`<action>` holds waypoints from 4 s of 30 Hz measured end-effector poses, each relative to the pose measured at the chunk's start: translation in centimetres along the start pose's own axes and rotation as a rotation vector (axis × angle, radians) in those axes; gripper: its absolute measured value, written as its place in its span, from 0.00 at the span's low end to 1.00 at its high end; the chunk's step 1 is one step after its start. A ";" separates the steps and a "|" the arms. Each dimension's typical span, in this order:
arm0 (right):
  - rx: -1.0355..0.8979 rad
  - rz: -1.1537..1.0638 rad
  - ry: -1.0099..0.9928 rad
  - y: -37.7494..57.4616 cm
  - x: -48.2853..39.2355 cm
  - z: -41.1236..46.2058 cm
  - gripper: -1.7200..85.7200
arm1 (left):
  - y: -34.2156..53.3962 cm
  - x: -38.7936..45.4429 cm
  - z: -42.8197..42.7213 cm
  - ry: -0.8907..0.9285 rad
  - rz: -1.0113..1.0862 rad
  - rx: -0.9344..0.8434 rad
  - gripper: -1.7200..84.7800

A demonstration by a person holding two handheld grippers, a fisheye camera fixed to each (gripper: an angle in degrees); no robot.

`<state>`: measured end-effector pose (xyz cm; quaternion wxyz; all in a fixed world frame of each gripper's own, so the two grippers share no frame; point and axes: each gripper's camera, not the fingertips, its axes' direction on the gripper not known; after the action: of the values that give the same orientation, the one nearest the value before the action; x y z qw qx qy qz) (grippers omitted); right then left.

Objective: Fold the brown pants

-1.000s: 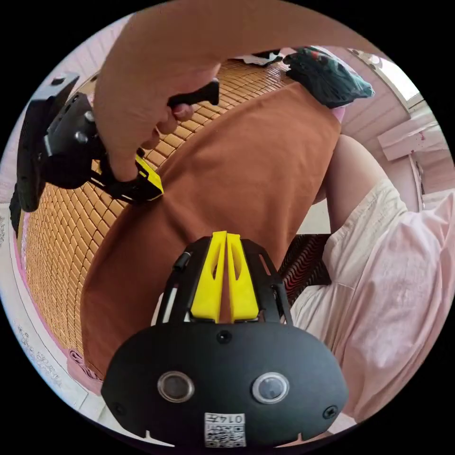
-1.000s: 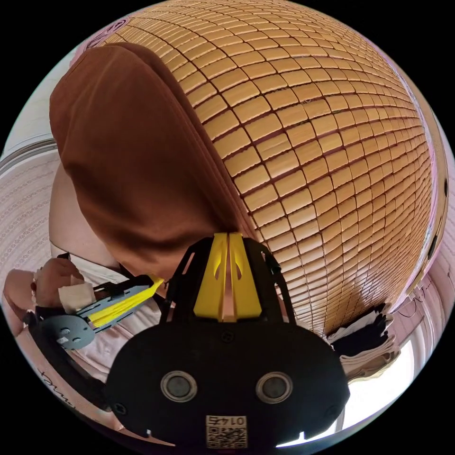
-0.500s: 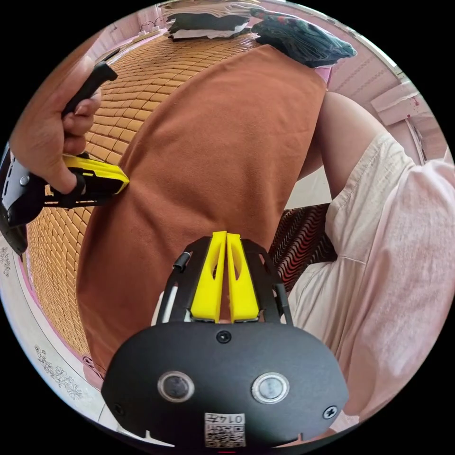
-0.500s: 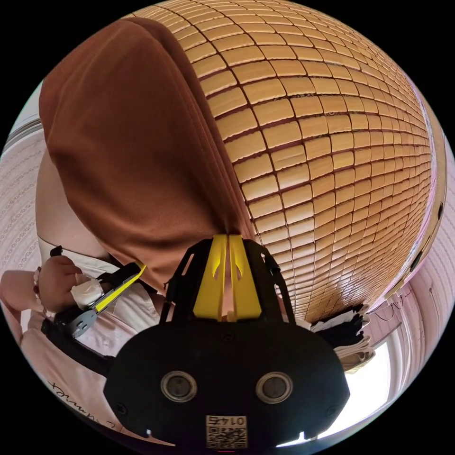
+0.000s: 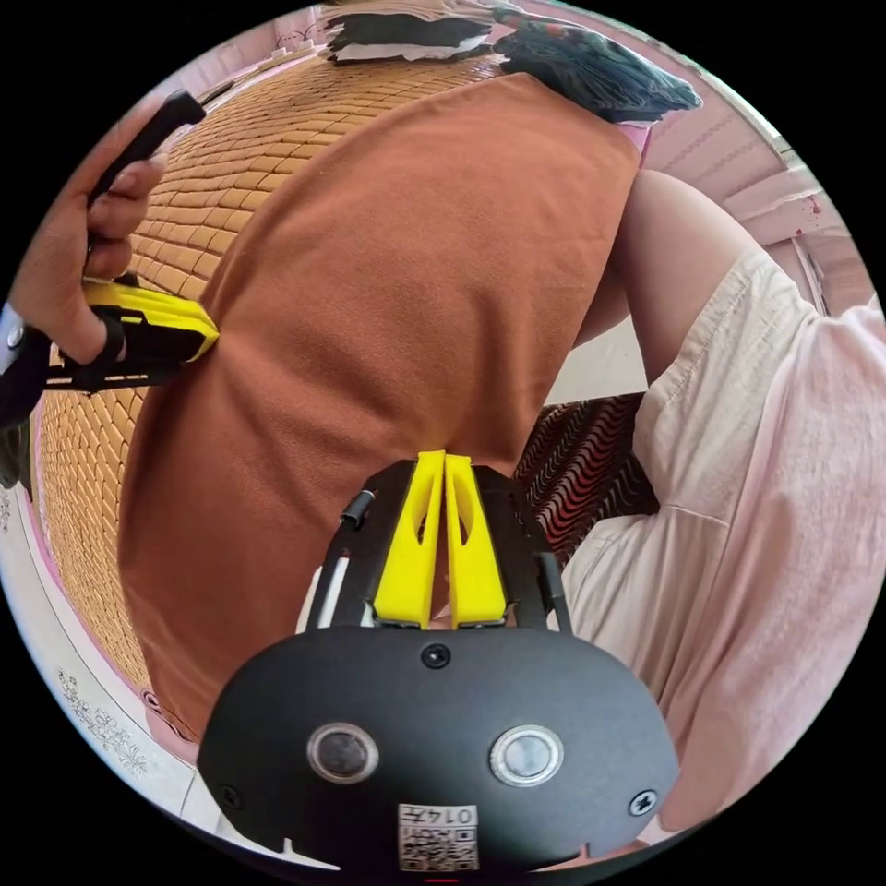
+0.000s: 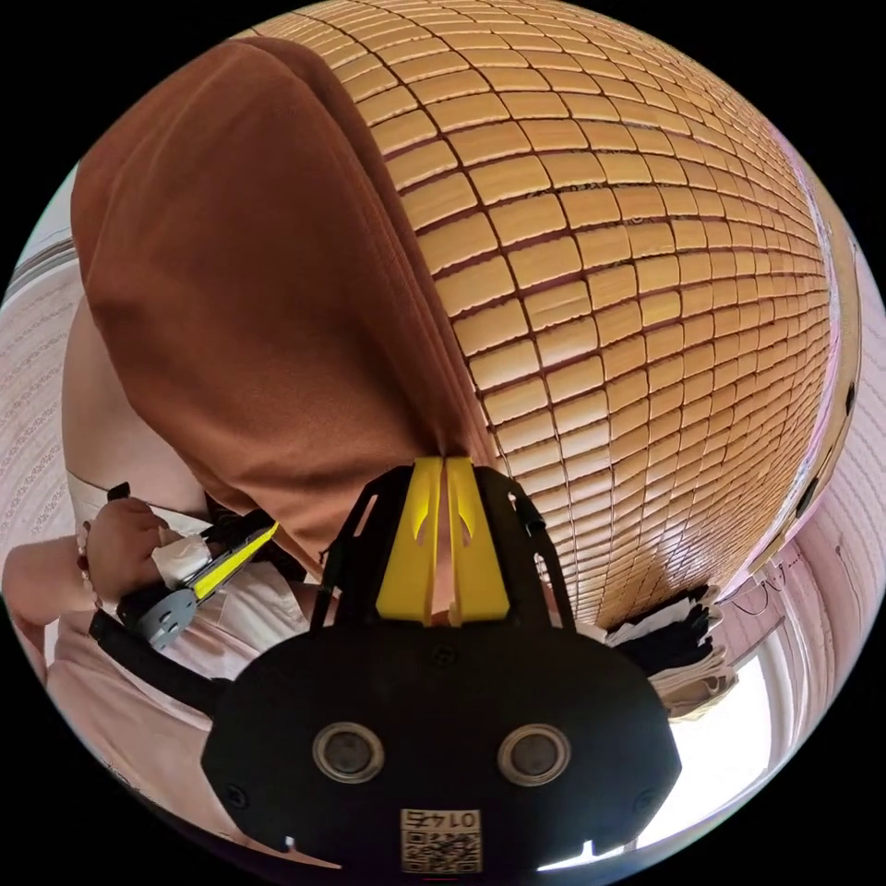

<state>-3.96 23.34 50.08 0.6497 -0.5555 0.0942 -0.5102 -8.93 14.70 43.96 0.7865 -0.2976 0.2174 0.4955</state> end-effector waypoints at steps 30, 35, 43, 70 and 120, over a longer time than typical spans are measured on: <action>0.618 1.200 -0.716 84.2 15.5 26.6 0.19 | 5.6 2.8 -5.6 0.029 -0.322 0.213 0.10; 0.630 1.251 -0.575 90.6 15.5 24.9 0.09 | 4.4 4.5 -5.5 0.022 -0.267 0.202 0.13; 1.115 1.112 -0.737 103.8 15.6 20.6 0.05 | 2.1 7.9 -5.2 -0.008 -0.150 0.179 0.18; 2.157 0.807 -0.767 122.8 20.0 10.9 0.04 | -8.0 9.9 -14.4 -0.126 0.188 0.271 0.01; 0.516 -0.028 -0.157 22.3 -4.5 -4.2 0.17 | 20.5 -13.2 -18.2 0.262 -0.676 0.242 0.01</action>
<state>3.51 21.12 28.31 0.7680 -0.4107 -0.0976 -0.4817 -33.86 0.46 33.95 0.9006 -0.3183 0.2628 0.1364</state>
